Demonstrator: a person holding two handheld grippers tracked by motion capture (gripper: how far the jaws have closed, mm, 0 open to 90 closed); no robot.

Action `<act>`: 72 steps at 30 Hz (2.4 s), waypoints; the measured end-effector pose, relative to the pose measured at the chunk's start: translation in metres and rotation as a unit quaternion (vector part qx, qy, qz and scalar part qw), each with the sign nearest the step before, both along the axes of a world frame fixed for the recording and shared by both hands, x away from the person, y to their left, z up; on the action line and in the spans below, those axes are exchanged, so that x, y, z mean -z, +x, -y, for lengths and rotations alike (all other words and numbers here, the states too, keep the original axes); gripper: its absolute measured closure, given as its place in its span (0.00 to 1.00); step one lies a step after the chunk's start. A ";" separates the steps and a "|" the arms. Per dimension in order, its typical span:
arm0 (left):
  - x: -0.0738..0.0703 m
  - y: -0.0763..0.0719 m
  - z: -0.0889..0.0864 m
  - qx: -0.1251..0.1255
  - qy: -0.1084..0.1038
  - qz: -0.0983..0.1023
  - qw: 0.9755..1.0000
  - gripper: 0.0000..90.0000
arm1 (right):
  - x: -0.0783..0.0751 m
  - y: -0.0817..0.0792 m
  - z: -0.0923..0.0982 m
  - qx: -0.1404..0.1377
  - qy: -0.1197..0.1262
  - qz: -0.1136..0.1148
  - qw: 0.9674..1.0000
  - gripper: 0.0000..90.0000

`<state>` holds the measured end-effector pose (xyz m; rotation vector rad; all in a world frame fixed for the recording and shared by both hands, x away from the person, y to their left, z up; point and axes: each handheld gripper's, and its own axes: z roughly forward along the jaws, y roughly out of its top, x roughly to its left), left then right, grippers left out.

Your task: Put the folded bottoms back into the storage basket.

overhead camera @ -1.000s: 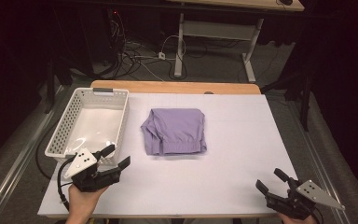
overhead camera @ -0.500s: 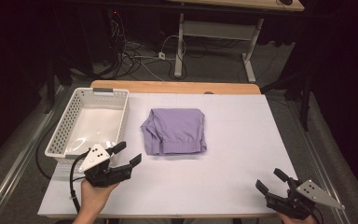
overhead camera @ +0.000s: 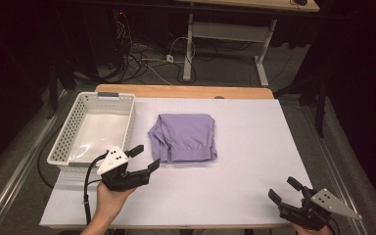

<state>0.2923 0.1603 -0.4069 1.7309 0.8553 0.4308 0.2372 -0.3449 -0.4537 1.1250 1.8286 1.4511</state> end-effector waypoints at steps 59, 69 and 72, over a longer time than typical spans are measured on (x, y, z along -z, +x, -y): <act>-0.014 0.119 0.064 -0.034 0.095 -0.129 0.987 0.14 | 0.000 0.001 0.002 -0.001 0.004 -0.008 1.000 0.18; -0.003 0.141 0.061 -0.056 0.117 -0.169 0.977 0.14 | 0.001 0.004 0.003 -0.004 0.013 -0.012 1.000 0.18; 0.000 0.149 0.060 -0.063 0.123 -0.183 0.973 0.14 | 0.001 0.003 0.003 -0.003 0.012 -0.011 1.000 0.18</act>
